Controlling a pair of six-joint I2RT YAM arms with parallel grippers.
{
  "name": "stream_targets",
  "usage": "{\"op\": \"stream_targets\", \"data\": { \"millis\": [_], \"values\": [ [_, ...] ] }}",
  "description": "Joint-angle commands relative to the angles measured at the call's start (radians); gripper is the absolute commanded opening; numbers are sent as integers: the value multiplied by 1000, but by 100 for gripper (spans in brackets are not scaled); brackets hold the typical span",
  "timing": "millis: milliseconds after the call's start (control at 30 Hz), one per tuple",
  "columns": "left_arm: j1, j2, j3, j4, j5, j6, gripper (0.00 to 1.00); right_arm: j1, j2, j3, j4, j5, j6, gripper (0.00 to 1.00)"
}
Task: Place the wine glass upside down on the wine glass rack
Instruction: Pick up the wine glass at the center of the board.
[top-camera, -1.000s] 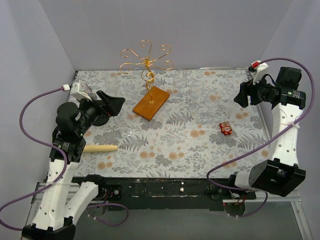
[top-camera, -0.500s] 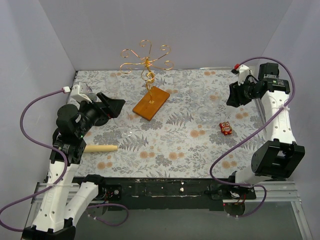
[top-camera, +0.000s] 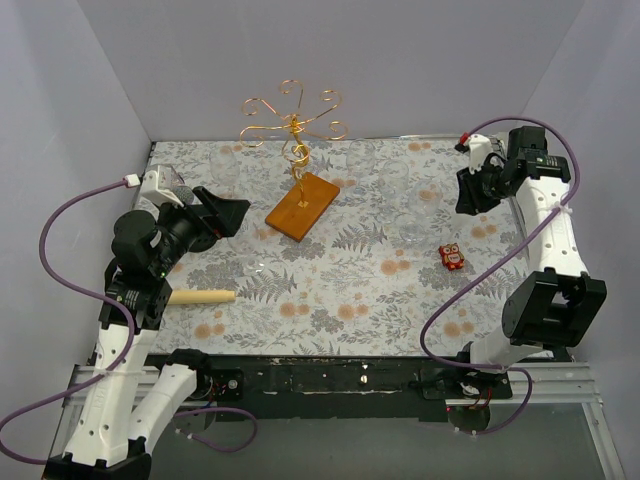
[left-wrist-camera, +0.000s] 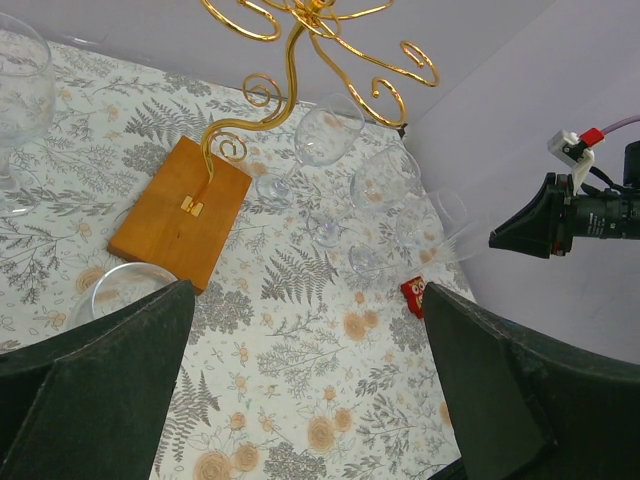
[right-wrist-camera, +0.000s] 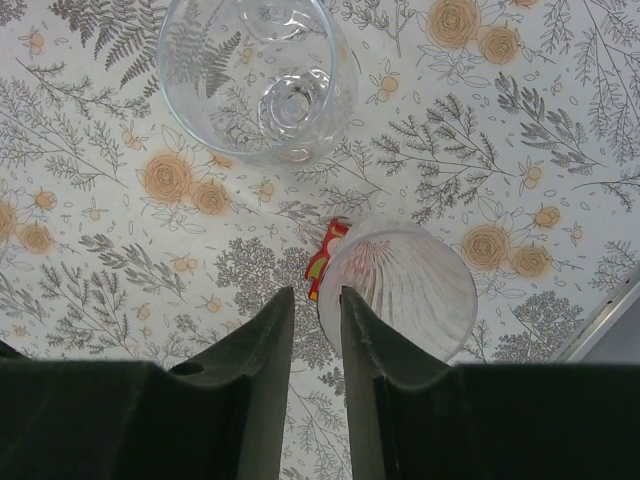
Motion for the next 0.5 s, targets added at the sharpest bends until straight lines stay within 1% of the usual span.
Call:
{"op": "stream_targets", "data": {
  "millis": [0, 200, 267, 300, 467],
  "values": [
    [-3, -15, -12, -11, 6, 5, 98, 8, 10, 13, -25, 0, -22, 30],
    [-1, -14, -6, -11, 10, 2, 98, 10, 6, 34, -42, 8, -36, 11],
    [-3, -14, 0, -12, 12, 0, 98, 10, -2, 44, -51, 11, -40, 3],
    [-3, -14, 2, -14, 13, 0, 98, 10, -8, 47, -54, 12, -42, 1],
    [-3, -27, 3, -17, 26, -18, 98, 10, -57, 50, -72, 28, -52, 1]
  ]
}}
